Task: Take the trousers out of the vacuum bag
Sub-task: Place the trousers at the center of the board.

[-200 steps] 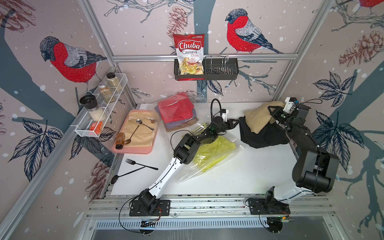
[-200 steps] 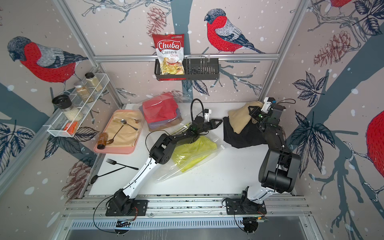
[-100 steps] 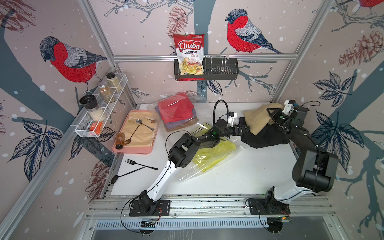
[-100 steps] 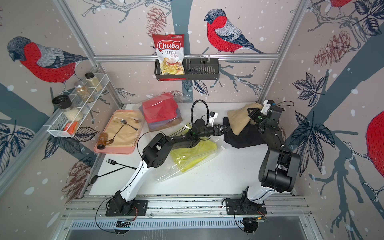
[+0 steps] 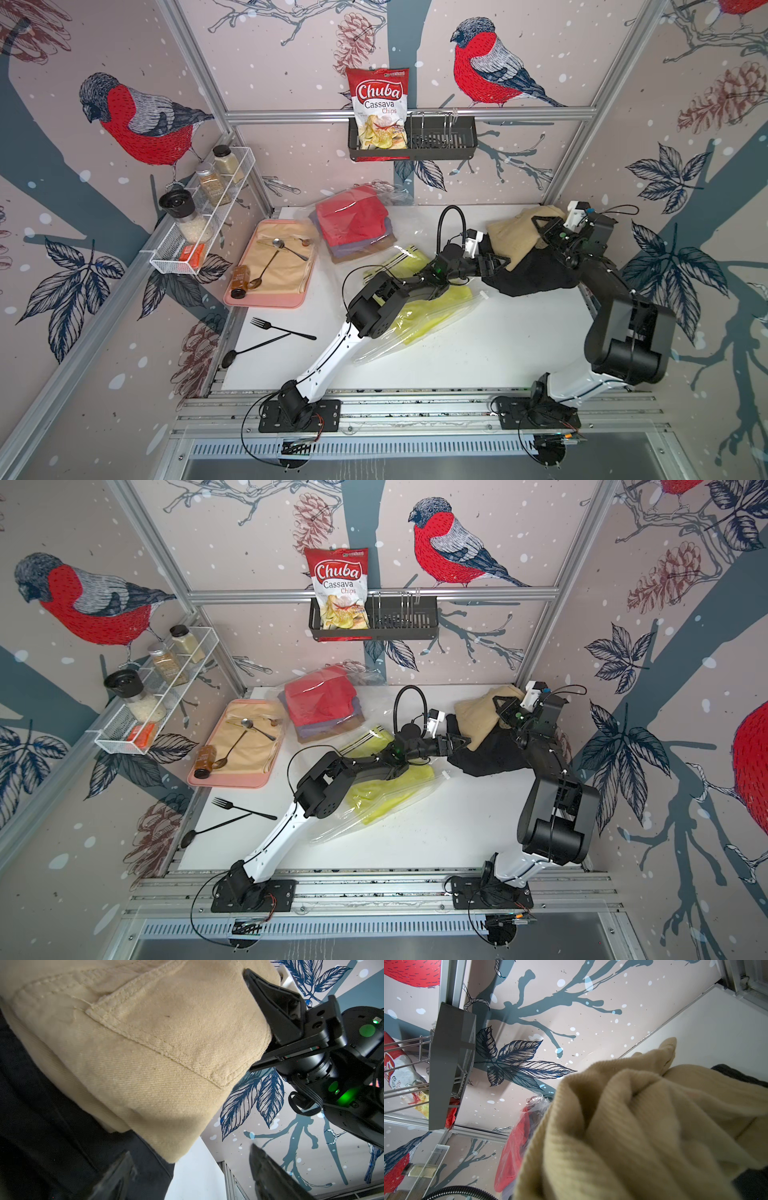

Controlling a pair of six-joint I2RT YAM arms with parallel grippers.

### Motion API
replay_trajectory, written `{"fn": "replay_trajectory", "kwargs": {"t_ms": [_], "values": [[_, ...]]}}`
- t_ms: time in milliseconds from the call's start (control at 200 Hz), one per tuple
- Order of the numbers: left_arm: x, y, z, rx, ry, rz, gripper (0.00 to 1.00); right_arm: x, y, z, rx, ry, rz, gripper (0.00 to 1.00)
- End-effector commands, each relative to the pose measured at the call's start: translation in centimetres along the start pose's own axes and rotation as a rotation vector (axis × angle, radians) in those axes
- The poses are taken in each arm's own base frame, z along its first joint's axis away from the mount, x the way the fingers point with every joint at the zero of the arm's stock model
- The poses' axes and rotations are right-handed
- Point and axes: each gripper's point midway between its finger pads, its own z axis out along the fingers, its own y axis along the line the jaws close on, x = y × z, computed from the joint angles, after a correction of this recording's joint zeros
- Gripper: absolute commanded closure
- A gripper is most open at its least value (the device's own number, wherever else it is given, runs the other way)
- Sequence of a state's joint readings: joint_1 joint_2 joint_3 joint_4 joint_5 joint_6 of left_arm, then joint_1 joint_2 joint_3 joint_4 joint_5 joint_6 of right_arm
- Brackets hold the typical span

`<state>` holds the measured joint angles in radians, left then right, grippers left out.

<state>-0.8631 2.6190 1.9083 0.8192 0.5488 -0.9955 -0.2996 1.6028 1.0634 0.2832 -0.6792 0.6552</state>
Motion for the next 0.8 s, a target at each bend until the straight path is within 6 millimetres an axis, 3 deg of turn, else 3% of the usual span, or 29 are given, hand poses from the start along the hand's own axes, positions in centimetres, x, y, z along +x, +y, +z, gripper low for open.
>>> {"fn": "replay_trajectory", "kwargs": {"t_ms": [0,260,440,620,790], "values": [[-0.3,-0.1,0.4,0.027,-0.023,-0.016,0.1,-0.8,1.8,-0.2,-0.073,-0.024,-0.035,1.0],[-0.6,0.2,1.5,0.083,-0.065,-0.058,0.2,-0.8,2.3,-0.5,-0.101,-0.027,-0.026,1.0],[-0.8,-0.4,2.4,0.12,-0.067,-0.061,0.35,-0.5,2.1,-0.6,-0.108,-0.024,-0.012,1.0],[-0.7,-0.5,2.8,0.14,-0.065,-0.08,0.55,-0.6,2.2,-0.8,-0.116,-0.03,-0.008,1.0],[-1.0,-0.7,2.3,0.136,-0.063,-0.085,0.87,-0.5,1.9,-1.1,-0.114,-0.025,-0.014,1.0]]}}
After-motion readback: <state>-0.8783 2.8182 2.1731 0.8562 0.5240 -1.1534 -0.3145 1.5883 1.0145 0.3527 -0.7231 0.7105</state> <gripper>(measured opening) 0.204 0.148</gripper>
